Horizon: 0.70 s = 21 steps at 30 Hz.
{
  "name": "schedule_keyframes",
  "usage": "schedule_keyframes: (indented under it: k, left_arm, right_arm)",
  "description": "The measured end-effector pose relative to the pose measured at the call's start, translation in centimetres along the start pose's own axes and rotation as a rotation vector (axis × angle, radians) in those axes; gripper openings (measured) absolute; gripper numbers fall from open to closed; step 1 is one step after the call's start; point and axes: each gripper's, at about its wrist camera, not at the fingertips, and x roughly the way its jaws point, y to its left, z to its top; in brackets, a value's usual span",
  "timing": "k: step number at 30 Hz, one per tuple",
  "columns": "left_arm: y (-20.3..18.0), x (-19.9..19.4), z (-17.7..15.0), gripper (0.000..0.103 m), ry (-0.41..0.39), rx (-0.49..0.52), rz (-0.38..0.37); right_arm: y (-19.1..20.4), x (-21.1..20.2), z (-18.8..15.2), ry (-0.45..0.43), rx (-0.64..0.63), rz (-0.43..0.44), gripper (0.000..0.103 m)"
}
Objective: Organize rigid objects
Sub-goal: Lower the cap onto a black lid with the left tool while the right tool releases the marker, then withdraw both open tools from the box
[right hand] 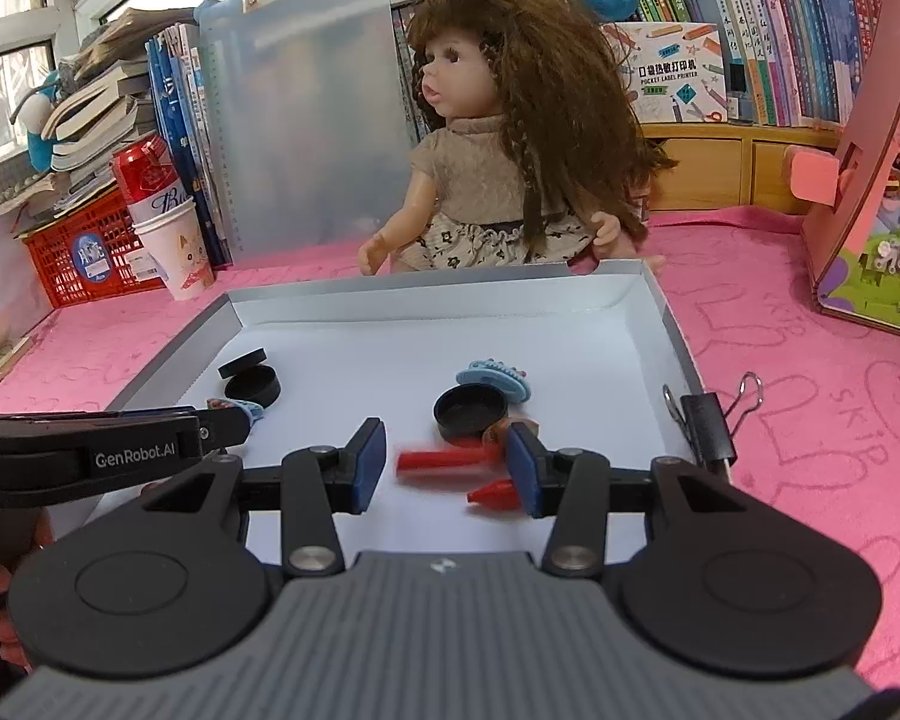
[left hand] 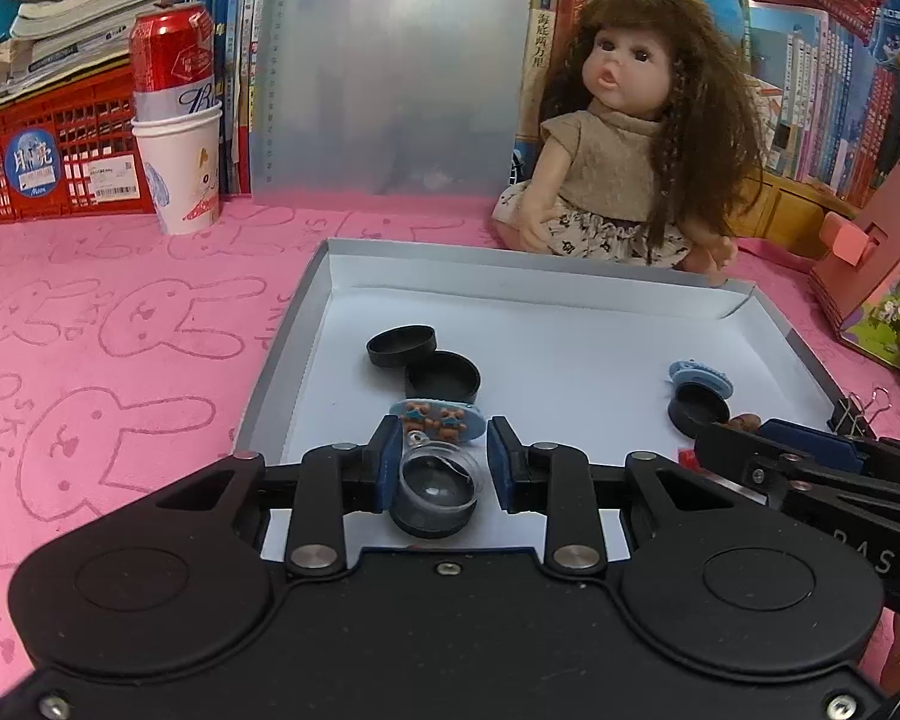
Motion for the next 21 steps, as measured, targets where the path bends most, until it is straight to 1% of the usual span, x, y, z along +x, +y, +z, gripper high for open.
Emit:
schedule_keyframes:
  k: [2,4,8,15,18,19,21]
  left_arm:
    - [-0.2,-0.4,-0.1,0.037,-0.008,0.013,0.003]
    - [-0.4,-0.7,-0.1,0.04,-0.015,0.023,0.005]
    - [-0.5,-1.2,-0.1,0.049,-0.016,0.024,0.005]
    - [-0.5,-2.0,-0.3,0.062,-0.02,0.032,0.011]
    - [-0.5,-2.6,-0.3,0.078,-0.028,0.032,0.006]
    - [-0.5,-2.8,-0.4,0.084,-0.035,0.034,0.007]
    - [-0.6,-3.1,-0.4,0.085,-0.049,0.04,0.02]
  right_arm:
    - [0.0,-0.2,-0.1,-0.006,0.001,0.003,0.053]
    - [-0.1,-0.5,-0.1,-0.012,0.001,0.002,0.06]
    - [-0.2,-1.1,-0.1,-0.027,0.005,0.001,0.064]
    - [-0.3,-2.1,-0.1,-0.045,0.012,-0.003,0.076]
    - [-0.4,-2.6,-0.1,-0.057,0.017,-0.005,0.08]
    - [-0.4,-2.7,-0.1,-0.063,0.018,-0.005,0.082]
    - [-0.6,-3.2,-0.1,-0.084,0.027,0.0,0.085]
